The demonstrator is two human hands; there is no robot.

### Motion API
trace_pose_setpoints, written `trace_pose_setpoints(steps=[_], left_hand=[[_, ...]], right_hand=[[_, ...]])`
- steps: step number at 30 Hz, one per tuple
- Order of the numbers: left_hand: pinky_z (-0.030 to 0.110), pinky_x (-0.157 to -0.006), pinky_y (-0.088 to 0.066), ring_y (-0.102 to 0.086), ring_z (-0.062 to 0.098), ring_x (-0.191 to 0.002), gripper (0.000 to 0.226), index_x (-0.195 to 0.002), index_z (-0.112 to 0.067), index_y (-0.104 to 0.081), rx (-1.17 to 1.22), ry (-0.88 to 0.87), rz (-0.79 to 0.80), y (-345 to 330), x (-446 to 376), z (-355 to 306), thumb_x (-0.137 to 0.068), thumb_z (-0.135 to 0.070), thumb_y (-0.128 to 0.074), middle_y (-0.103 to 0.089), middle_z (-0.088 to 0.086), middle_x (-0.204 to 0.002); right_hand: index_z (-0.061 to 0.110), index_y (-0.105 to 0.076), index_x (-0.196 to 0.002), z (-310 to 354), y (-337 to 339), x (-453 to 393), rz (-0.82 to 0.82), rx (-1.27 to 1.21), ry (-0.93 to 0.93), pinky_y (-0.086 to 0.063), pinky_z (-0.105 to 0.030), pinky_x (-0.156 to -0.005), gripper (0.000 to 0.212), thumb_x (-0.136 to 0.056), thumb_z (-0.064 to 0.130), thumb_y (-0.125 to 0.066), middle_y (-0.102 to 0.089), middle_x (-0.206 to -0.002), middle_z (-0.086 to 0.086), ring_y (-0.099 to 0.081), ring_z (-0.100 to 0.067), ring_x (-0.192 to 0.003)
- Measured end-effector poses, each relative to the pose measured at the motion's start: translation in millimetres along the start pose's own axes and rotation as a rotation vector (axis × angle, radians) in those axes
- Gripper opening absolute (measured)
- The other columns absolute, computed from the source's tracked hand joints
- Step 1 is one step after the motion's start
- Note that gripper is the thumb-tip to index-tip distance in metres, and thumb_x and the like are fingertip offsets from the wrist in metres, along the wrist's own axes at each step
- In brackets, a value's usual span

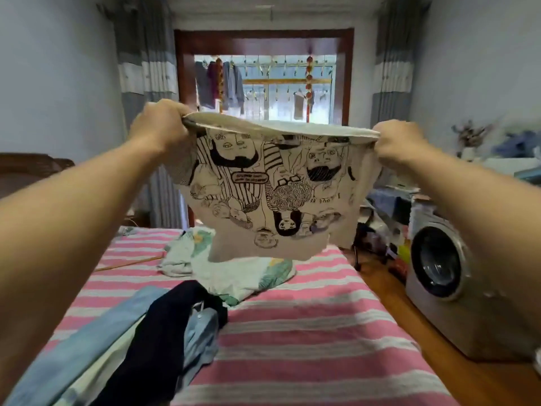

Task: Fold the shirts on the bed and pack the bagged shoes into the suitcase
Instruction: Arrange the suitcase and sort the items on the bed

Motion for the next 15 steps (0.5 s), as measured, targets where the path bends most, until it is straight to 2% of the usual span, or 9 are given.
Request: trace_pose_setpoints(steps=[1, 3, 5, 6, 8, 9, 11, 13, 15], left_hand=[[0.047, -0.079, -0.06, -0.067, 0.026, -0.08, 0.021, -0.073, -0.034, -0.071, -0.015, -0.009, 0.07, 1.3, 19.6, 1.6, -0.09, -0.021, -0.067, -0.068, -0.004, -0.074], [0.045, -0.078, -0.058, -0.066, 0.029, -0.082, 0.012, -0.089, -0.027, -0.079, -0.062, -0.04, 0.215, -4.3, 74.7, 11.4, -0.089, -0.016, -0.073, -0.07, 0.003, -0.081], [0.044, -0.073, -0.057, -0.067, 0.032, -0.079, 0.006, -0.089, -0.021, -0.08, -0.125, -0.128, 0.326, -20.0, 145.5, 32.8, -0.086, -0.018, -0.076, -0.072, 0.009, -0.083], [0.042, -0.07, -0.057, -0.068, 0.031, -0.078, 0.003, -0.086, -0.021, -0.079, -0.154, -0.183, 0.396, -30.2, 185.8, 45.7, -0.085, -0.022, -0.076, -0.072, 0.008, -0.082], [0.042, -0.065, -0.055, -0.069, 0.03, -0.08, 0.007, -0.088, -0.022, -0.076, -0.167, -0.211, 0.523, -56.7, 269.8, 76.3, -0.086, -0.028, -0.073, -0.071, 0.003, -0.084], [0.042, -0.063, -0.053, -0.067, 0.029, -0.079, 0.005, -0.087, -0.024, -0.075, -0.159, -0.18, 0.571, -67.7, 312.4, 87.5, -0.087, -0.028, -0.073, -0.067, 0.0, -0.083], [0.04, -0.057, -0.048, -0.062, 0.026, -0.076, 0.003, -0.087, -0.028, -0.072, -0.198, -0.081, 0.628, -87.6, 400.1, 107.9, -0.089, -0.027, -0.074, -0.055, -0.005, -0.083], [0.037, -0.057, -0.044, -0.065, 0.027, -0.085, 0.02, -0.095, -0.033, -0.072, -0.224, 0.001, 0.688, -102.6, 477.1, 123.5, -0.084, -0.017, -0.071, -0.058, -0.006, -0.091], [0.036, -0.067, -0.046, -0.066, 0.026, -0.1, 0.037, -0.106, -0.04, -0.072, -0.245, 0.085, 0.845, -113.0, 533.6, 134.8, -0.081, -0.013, -0.065, -0.063, -0.006, -0.106]], right_hand=[[0.011, -0.065, -0.092, -3.8, -1.9, 17.0, 0.066, 0.029, 0.055, -0.035, -0.028, -0.054, 0.009, -0.091, 0.008, -0.056, -0.064, -0.091, -0.014, -0.051, -0.028, -0.071], [0.013, -0.067, -0.096, -17.3, -20.0, 65.4, 0.208, 0.036, 0.124, -0.041, -0.031, -0.06, 0.009, -0.092, 0.013, -0.059, -0.061, -0.093, -0.013, -0.053, -0.03, -0.078], [0.023, -0.064, -0.097, -39.0, -50.1, 128.3, 0.266, 0.018, 0.154, -0.043, -0.036, -0.067, 0.007, -0.092, 0.02, -0.061, -0.051, -0.095, -0.008, -0.056, -0.034, -0.086], [0.03, -0.061, -0.1, -51.3, -66.8, 162.1, 0.278, 0.024, 0.172, -0.041, -0.036, -0.066, 0.01, -0.092, 0.023, -0.062, -0.045, -0.096, -0.005, -0.056, -0.035, -0.087], [0.033, -0.059, -0.119, -79.3, -106.6, 232.2, 0.327, 0.075, 0.171, -0.039, -0.036, -0.06, 0.031, -0.093, 0.017, -0.061, -0.038, -0.097, -0.002, -0.055, -0.033, -0.083], [0.032, -0.057, -0.126, -92.0, -125.7, 267.2, 0.371, 0.099, 0.195, -0.037, -0.038, -0.057, 0.041, -0.092, 0.01, -0.059, -0.036, -0.096, -0.001, -0.053, -0.032, -0.078], [0.029, -0.056, -0.116, -112.0, -155.8, 337.7, 0.463, 0.156, 0.244, -0.038, -0.042, -0.055, 0.033, -0.09, 0.009, -0.058, -0.036, -0.09, 0.001, -0.049, -0.026, -0.071], [0.029, -0.058, -0.103, -127.0, -171.1, 401.7, 0.6, 0.211, 0.308, -0.049, -0.038, -0.061, 0.011, -0.095, 0.033, -0.053, -0.051, -0.087, 0.003, -0.054, -0.019, -0.071], [0.028, -0.063, -0.105, -138.8, -189.6, 454.4, 0.714, 0.18, 0.466, -0.05, -0.036, -0.07, 0.019, -0.096, 0.04, -0.052, -0.058, -0.096, 0.004, -0.059, -0.02, -0.083]])
Point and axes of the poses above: each hand's wrist, its own x-axis away from the middle knuckle, its own y-axis out of the back of the hand, z = x × y, the point moved 1 cm from there along -x, towards the middle knuckle
